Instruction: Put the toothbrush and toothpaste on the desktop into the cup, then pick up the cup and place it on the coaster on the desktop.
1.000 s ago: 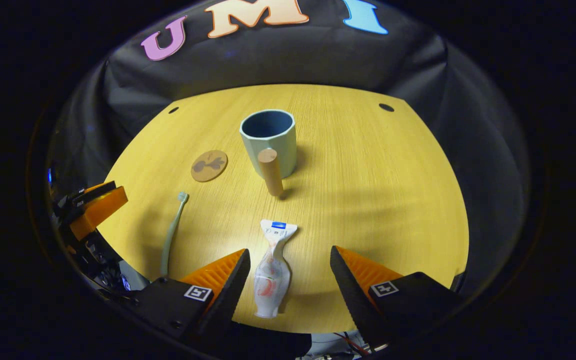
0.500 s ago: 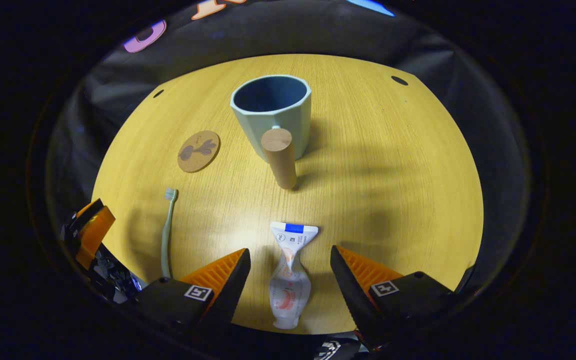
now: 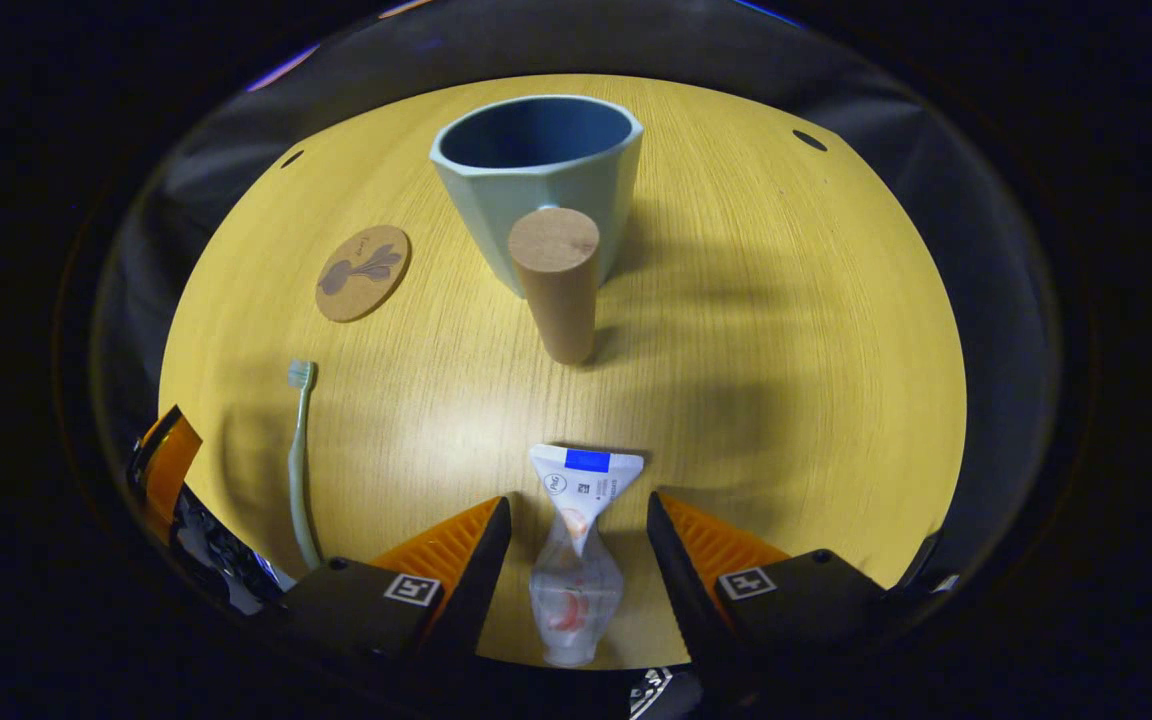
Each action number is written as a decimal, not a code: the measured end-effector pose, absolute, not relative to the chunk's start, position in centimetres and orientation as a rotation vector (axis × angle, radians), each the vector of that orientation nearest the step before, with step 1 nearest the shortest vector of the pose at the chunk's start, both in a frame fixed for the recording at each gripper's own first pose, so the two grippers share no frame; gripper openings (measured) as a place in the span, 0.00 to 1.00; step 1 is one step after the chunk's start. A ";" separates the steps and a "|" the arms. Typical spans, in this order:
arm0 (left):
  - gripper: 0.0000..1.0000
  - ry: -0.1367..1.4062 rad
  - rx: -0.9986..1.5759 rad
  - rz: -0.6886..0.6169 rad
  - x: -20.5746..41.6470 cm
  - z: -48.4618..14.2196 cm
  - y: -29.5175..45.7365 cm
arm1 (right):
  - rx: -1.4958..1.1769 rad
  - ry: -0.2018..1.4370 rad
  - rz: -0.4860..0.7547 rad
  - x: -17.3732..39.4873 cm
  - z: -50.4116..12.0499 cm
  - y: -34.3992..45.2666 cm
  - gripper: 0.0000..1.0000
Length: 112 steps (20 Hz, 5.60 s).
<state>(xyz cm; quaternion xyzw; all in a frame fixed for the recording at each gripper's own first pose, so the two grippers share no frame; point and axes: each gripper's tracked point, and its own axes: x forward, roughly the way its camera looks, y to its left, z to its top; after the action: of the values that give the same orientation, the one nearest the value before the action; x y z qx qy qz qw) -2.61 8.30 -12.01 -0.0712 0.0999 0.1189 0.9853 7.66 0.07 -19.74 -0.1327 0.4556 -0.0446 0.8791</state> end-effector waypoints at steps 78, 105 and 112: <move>0.07 1.081 0.214 0.079 3.4 -18.5 -0.9 | 0.035 0.980 0.067 8.0 -19.9 -0.5 0.24; 0.00 0.585 -0.238 -0.083 2.8 -14.0 -1.0 | -0.171 0.973 -0.095 7.8 -19.9 -1.4 0.24; 0.00 0.463 -0.263 -0.111 3.8 -10.3 -0.9 | -0.069 0.909 -0.117 7.6 -19.8 -1.1 0.17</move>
<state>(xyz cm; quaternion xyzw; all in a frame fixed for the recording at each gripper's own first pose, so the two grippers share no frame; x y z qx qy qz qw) 3.81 -0.92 -10.25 -0.1299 0.2287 -0.0548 0.9632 7.59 -1.08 -19.79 -0.0334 0.4386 -0.0566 0.8963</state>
